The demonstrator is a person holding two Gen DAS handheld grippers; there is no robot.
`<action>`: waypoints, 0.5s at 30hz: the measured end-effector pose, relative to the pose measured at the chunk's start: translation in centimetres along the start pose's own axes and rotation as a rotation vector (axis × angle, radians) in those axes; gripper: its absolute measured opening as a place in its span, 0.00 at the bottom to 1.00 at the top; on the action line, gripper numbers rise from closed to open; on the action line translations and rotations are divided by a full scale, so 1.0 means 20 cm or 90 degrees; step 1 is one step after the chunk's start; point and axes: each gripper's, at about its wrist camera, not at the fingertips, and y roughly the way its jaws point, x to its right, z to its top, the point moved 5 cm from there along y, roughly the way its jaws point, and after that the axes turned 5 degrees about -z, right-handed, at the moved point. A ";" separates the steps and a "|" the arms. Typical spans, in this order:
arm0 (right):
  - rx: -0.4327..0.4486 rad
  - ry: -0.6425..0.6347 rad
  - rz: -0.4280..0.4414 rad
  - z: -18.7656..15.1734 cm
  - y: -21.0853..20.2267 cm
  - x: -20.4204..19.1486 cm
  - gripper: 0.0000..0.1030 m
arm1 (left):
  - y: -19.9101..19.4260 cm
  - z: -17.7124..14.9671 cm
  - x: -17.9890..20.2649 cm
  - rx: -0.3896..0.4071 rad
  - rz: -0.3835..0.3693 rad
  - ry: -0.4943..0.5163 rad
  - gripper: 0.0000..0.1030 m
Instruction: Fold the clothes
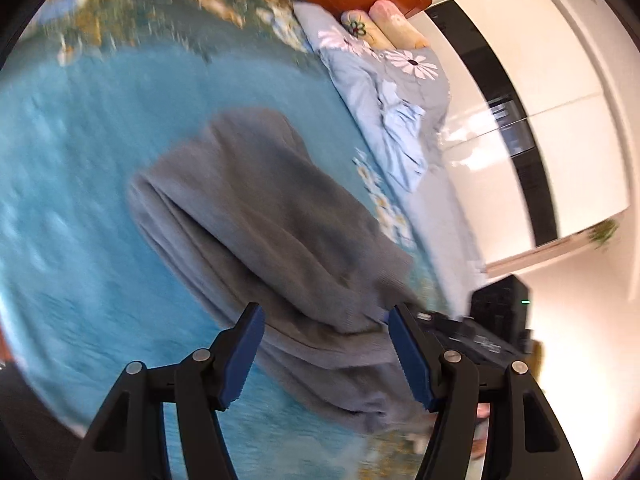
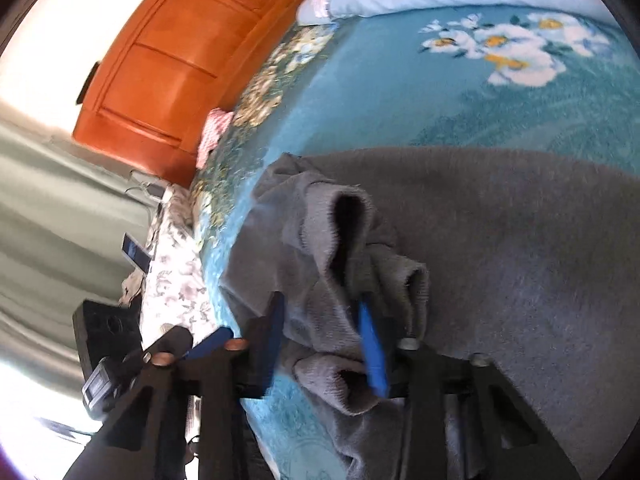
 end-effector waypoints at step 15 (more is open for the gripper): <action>0.005 0.064 0.201 0.04 -0.18 -0.16 0.03 | 0.11 -0.04 -0.11 -0.031 -0.133 -0.158 0.66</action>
